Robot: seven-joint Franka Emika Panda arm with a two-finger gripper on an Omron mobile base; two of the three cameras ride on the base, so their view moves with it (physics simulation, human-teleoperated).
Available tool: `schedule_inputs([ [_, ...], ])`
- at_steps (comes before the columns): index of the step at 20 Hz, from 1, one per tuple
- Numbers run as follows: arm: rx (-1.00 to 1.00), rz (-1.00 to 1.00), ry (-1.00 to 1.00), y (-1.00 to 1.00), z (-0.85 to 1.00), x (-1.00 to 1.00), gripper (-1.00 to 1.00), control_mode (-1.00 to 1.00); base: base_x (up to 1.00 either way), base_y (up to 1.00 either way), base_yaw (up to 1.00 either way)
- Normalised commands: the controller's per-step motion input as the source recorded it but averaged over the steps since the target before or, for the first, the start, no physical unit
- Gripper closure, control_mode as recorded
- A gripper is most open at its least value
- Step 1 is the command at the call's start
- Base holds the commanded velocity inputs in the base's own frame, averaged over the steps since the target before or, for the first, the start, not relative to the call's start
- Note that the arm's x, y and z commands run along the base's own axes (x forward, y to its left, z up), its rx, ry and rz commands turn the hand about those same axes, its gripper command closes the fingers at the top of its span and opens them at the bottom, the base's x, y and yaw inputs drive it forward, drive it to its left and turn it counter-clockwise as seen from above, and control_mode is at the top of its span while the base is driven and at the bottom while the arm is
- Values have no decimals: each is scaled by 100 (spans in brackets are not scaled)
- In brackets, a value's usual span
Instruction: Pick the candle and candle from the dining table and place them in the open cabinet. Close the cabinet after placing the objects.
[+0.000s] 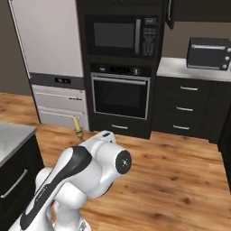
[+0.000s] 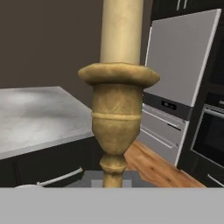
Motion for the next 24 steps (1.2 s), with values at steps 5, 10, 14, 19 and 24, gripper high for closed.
schedule_inputs([
  [5, 0, 0, 0, 0, 0, 0, 100, 100, 64, -14, 0],
  [10, 0, 0, 0, 0, 0, 0, 100, 100, 56, -34, 0],
  [14, 0, 0, 0, 0, 0, 0, 100, 100, 44, -52, 0],
  [19, 0, 0, 0, 0, 0, 0, 100, 100, 40, -64, 2],
  [24, 0, 0, 0, 0, 0, 0, 100, 100, 43, -58, 1],
])
